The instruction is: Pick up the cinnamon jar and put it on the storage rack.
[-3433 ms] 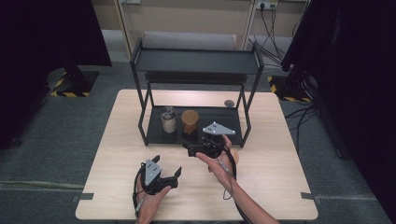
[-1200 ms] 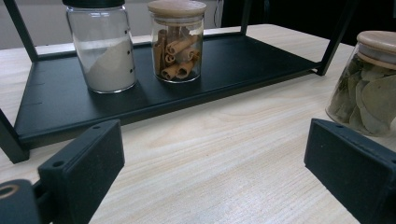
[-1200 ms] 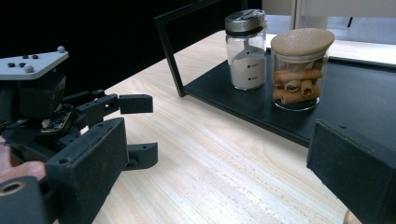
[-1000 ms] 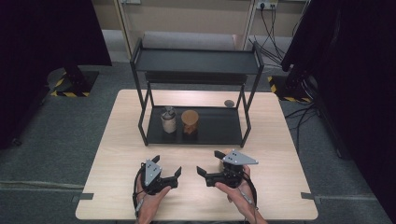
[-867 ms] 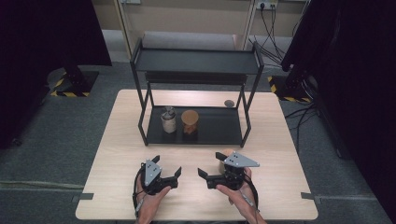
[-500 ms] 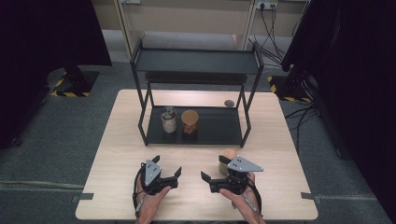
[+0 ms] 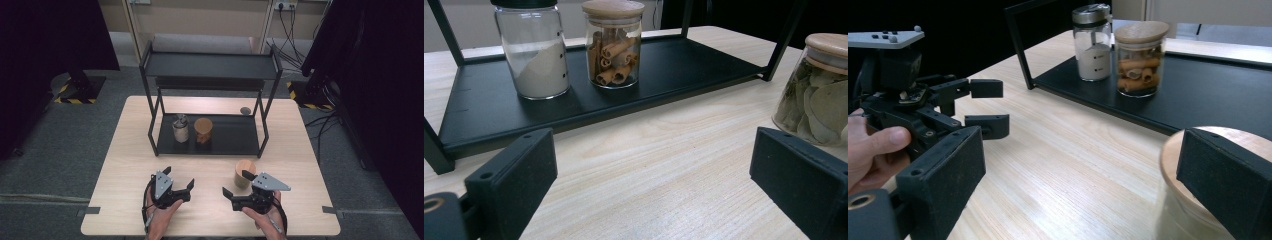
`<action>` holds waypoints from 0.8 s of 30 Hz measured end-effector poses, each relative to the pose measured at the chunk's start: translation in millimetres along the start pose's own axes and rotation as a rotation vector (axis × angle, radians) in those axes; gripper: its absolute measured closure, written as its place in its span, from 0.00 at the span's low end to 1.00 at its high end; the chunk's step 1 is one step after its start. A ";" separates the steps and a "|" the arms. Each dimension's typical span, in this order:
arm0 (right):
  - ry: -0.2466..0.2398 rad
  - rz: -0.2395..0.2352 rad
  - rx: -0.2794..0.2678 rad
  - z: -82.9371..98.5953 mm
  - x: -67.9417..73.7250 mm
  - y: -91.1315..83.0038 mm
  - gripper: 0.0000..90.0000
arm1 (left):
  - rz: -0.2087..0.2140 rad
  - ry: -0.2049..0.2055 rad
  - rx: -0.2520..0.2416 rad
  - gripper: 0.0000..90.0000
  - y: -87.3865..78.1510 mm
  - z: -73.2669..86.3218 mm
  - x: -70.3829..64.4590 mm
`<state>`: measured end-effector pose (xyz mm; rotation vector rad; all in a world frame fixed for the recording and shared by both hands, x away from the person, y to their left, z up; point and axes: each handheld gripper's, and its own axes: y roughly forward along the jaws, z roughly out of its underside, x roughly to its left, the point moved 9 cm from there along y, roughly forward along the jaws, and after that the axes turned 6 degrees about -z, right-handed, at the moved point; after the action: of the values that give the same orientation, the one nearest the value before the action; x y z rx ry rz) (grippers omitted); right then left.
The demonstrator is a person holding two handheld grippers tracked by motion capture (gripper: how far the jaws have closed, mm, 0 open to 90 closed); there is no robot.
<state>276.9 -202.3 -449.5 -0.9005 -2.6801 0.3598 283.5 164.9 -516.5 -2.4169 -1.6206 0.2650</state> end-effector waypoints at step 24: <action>0.021 0.084 -0.018 11.2 -12.0 -25.3 0.06 | 0.000 -0.001 0.001 0.05 0.0 0.0 -0.1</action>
<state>268.4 -230.9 -454.0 -1.0188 -2.6361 0.3433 283.4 164.8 -516.5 -2.4164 -1.6198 0.2668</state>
